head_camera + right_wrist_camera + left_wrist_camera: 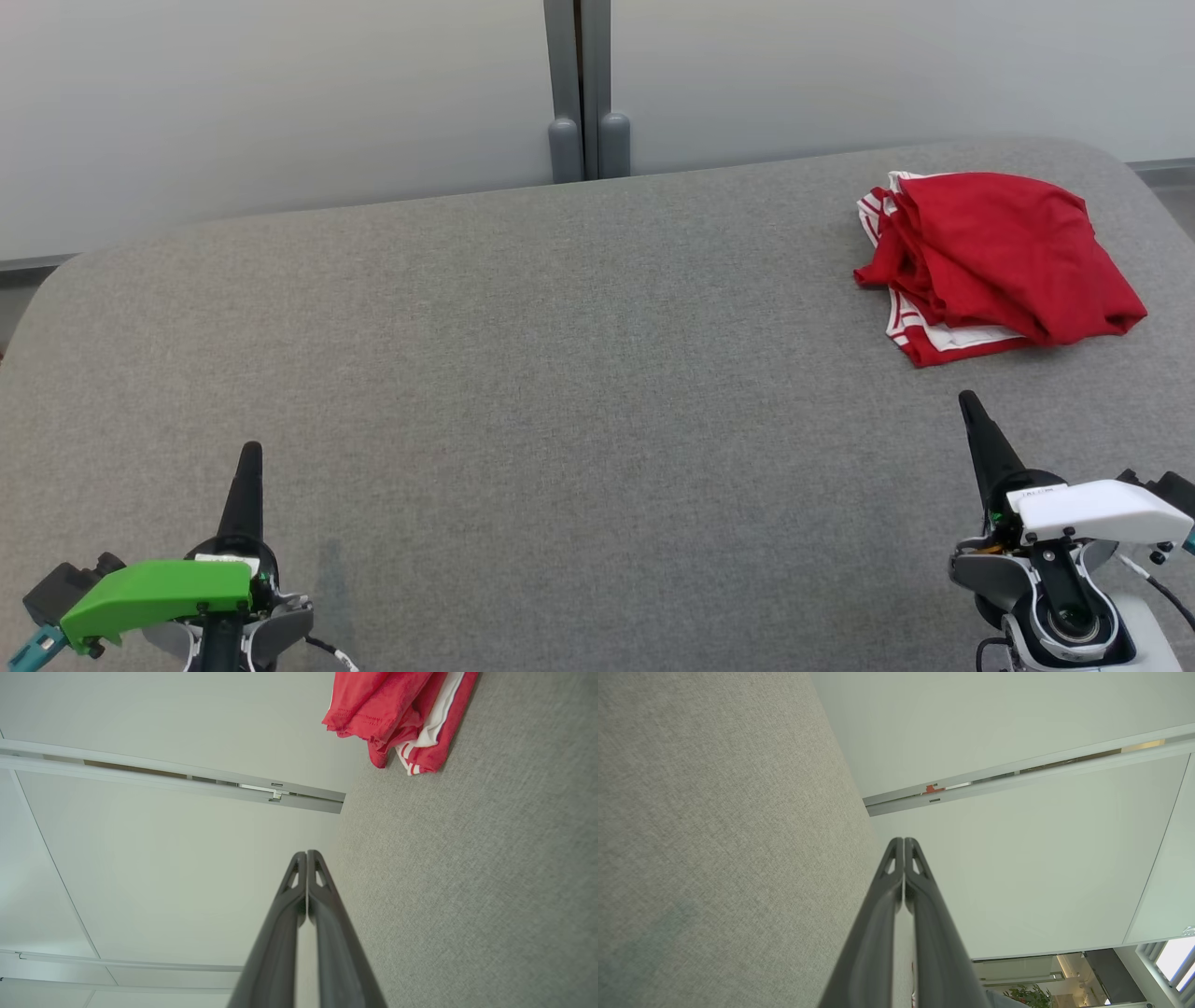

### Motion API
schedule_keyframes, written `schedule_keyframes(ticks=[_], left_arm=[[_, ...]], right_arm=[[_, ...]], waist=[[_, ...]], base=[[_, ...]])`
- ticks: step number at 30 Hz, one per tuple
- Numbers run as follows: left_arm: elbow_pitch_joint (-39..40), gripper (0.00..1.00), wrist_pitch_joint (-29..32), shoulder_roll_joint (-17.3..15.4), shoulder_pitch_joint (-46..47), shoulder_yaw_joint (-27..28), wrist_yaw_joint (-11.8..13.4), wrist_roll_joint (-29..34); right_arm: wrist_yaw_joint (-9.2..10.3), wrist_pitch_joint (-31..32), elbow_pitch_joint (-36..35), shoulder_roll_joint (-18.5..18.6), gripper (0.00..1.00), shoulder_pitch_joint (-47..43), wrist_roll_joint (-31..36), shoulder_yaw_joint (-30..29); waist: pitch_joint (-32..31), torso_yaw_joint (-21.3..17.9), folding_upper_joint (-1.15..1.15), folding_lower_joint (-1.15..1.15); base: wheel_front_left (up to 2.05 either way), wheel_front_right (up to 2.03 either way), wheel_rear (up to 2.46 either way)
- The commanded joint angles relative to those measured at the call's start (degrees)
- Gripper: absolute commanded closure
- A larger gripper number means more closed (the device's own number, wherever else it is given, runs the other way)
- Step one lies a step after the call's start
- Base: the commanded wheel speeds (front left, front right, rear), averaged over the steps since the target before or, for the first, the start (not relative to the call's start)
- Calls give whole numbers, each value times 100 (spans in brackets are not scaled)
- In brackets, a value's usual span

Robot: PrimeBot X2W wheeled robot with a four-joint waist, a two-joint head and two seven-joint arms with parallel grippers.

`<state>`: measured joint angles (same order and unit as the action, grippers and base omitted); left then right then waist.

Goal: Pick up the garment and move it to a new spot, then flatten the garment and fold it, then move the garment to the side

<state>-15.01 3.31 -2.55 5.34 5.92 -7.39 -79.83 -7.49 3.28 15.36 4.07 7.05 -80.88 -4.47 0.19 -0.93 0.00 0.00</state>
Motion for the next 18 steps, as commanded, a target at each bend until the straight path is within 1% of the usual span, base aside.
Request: schedule_keyframes(ticks=[1,18], left_arm=[[48,100,30,-46,114,34,-14,-139],[88,100,224,-50,127,61,-16,-846]], right_arm=[[0,43,-62,-9,100,-48,-119,-34],[0,232,-118,-79,100,-82,-769,-152]], waist=[[0,4,0,0],[0,56,0,0]], base=[[0,0,0],[0,0,0]])
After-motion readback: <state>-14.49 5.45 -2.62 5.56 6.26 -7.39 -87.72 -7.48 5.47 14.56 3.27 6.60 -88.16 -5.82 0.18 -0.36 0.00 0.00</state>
